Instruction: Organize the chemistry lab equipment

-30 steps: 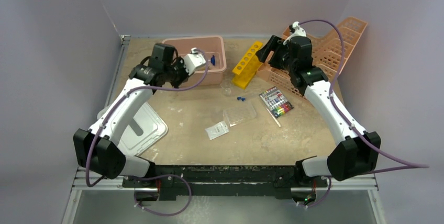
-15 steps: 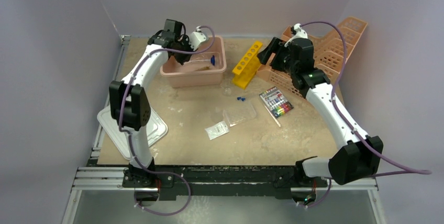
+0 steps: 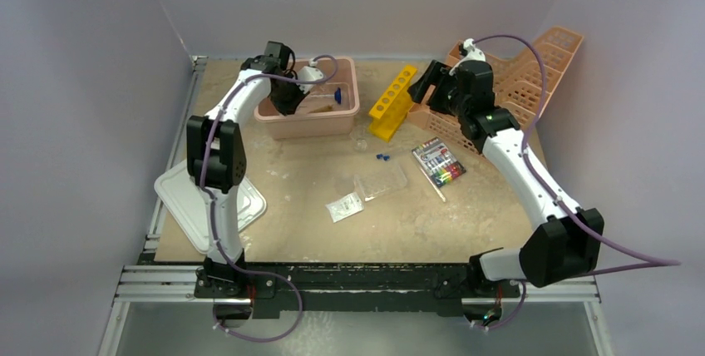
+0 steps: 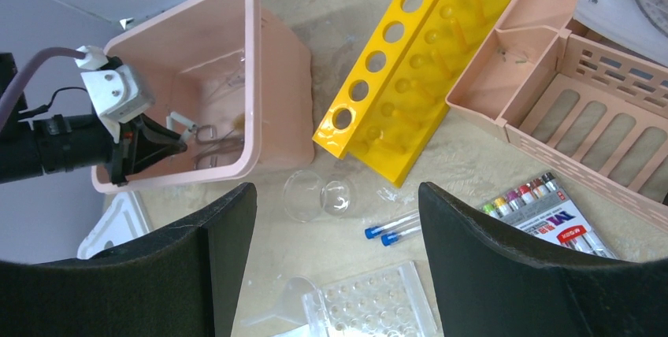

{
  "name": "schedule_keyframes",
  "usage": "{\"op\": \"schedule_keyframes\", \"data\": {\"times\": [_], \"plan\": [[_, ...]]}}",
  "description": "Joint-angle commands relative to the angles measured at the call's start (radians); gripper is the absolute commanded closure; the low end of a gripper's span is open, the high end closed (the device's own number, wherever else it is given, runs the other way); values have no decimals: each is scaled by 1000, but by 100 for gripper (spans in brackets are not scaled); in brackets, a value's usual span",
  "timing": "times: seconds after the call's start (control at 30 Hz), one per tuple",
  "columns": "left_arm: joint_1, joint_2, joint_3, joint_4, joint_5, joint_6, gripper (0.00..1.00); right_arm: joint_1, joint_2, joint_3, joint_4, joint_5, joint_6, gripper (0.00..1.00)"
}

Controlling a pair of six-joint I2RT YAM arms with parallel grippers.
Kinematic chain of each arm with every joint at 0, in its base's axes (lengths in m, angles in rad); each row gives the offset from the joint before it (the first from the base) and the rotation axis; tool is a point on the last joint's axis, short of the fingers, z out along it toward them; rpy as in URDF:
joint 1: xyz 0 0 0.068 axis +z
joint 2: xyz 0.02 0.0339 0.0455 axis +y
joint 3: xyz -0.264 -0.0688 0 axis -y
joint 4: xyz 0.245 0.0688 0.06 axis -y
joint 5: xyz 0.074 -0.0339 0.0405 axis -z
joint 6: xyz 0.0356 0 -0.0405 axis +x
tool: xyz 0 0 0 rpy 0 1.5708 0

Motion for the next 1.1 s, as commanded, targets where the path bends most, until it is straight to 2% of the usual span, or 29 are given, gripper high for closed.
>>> {"op": "schedule_keyframes", "data": {"times": [0.0,0.13,0.37,0.57,0.67,0.8,0.87,0.93,1.07], "plan": [[13,46,68,-66,-10,15,100,-2,25,43,46,15,1,23],[19,70,89,-95,-25,17,98,-2,40,53,51,16,6,23],[23,51,151,-85,6,-10,73,-1,59,71,57,14,10,23],[23,-41,182,-17,39,-12,59,-1,69,76,74,-24,14,23],[23,-78,199,-14,9,-19,56,-1,68,73,82,-39,19,23],[21,-147,206,-22,52,-46,52,-1,65,65,90,-47,14,23],[21,-201,178,-10,93,-79,50,-2,62,60,93,-51,17,23],[21,-272,117,20,136,-101,39,0,59,50,97,-56,22,23],[18,-440,-58,89,229,-132,34,1,54,31,98,-68,36,23]]}}
